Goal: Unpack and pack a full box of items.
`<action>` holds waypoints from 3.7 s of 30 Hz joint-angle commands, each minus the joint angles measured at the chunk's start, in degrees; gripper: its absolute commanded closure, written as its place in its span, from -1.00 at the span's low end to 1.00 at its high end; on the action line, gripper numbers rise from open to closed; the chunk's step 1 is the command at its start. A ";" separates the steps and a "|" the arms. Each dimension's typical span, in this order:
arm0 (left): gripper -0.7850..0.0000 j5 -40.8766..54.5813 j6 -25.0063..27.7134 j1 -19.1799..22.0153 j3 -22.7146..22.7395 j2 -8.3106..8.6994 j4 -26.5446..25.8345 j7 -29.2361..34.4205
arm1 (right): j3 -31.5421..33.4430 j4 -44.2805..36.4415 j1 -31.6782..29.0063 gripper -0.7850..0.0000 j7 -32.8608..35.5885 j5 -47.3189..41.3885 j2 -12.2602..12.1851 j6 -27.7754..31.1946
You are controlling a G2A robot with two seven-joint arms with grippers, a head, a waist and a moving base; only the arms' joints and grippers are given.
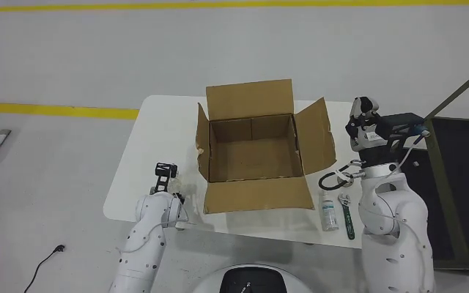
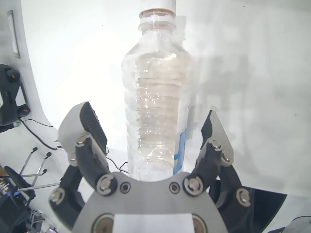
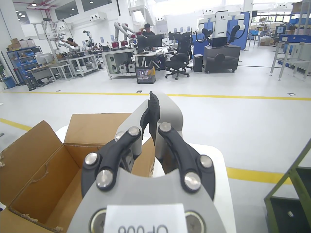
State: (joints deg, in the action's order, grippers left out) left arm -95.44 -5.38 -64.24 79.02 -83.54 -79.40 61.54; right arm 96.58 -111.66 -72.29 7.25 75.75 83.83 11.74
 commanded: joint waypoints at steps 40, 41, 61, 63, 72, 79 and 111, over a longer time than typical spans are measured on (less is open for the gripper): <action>1.00 6.06 3.40 -0.28 7.06 1.14 -19.42 6.48 | 1.82 4.45 1.03 -1.00 33.90 -26.45 -0.88 -15.94; 1.00 6.06 3.40 -0.28 7.06 1.14 -19.42 6.48 | 1.33 5.01 0.87 -1.00 33.77 -26.66 -0.92 -15.69; 1.00 6.06 3.40 -0.28 7.06 1.14 -19.42 6.48 | -2.64 6.85 -1.19 1.00 31.51 -23.59 -1.48 -13.03; 1.00 6.06 3.40 -0.28 7.06 1.14 -19.42 6.48 | -3.47 6.33 -2.00 1.00 31.09 -25.81 -1.41 -13.15; 1.00 5.36 4.10 2.77 8.91 1.62 -23.43 6.90 | -6.12 0.97 -6.44 1.00 30.87 -29.40 -1.26 -21.26; 1.00 10.32 4.39 10.15 9.01 1.59 -25.63 13.15 | -9.29 -4.52 -9.86 1.00 28.33 -28.80 -1.03 -28.79; 1.00 22.03 3.57 17.29 1.45 0.72 -26.27 9.85 | -4.05 -8.91 -8.61 -1.00 20.73 -28.89 -2.48 -27.86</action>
State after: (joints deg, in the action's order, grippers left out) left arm -74.99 -2.07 -46.72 81.22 -82.73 -105.87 73.28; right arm 91.94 -120.52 -81.49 28.02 46.50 81.45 -16.34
